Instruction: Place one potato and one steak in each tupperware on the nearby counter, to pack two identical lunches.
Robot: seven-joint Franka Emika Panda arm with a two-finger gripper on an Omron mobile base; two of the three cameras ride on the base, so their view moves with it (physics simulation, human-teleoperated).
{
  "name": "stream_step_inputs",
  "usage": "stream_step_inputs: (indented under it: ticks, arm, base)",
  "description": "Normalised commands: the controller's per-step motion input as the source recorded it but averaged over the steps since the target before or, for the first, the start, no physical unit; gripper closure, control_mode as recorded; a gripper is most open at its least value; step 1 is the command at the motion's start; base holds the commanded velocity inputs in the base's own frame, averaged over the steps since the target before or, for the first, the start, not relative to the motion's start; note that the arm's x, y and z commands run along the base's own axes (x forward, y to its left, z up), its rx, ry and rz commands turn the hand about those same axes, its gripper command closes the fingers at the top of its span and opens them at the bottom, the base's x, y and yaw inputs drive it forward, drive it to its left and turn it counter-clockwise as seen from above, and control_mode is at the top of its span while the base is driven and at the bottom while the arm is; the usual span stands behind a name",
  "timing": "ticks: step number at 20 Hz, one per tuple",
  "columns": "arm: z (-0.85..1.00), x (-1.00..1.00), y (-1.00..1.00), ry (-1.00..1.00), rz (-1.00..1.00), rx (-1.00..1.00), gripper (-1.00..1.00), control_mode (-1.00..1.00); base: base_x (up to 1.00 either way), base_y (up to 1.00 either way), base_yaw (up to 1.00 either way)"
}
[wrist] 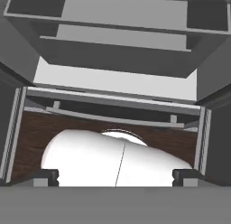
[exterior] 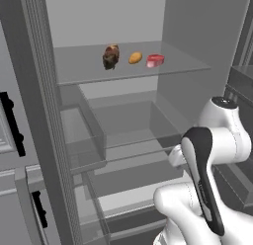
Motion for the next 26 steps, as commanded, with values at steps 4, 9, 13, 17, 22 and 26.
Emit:
stream_step_inputs:
  ticks: [4, 9, 13, 17, 22, 26]
  arm:
    - [0.81, -0.03, 0.08, -0.61, 0.09, -0.18, -1.00, -1.00]
    - [0.74, -0.01, 0.02, -0.72, 0.04, -0.09, -1.00, -1.00]
    - [0.78, 0.16, 0.00, -0.56, 0.00, 0.21, -1.00, -1.00]
    - [0.74, 0.57, 0.01, -0.35, -0.03, 0.33, -1.00, -1.00]
    - [0.78, 0.57, 0.43, 0.15, -0.01, 0.17, -1.00, -1.00]
    - [0.69, 0.41, 0.73, 0.61, 0.01, -0.04, -1.00, -1.00]
  base:
    - [0.00, 0.00, 0.00]
    - [0.00, 0.00, 0.00]
    - [0.00, 0.00, 0.00]
    - [0.00, 0.00, 0.00]
    - [0.00, 0.00, 0.00]
    - [0.00, 0.00, 0.00]
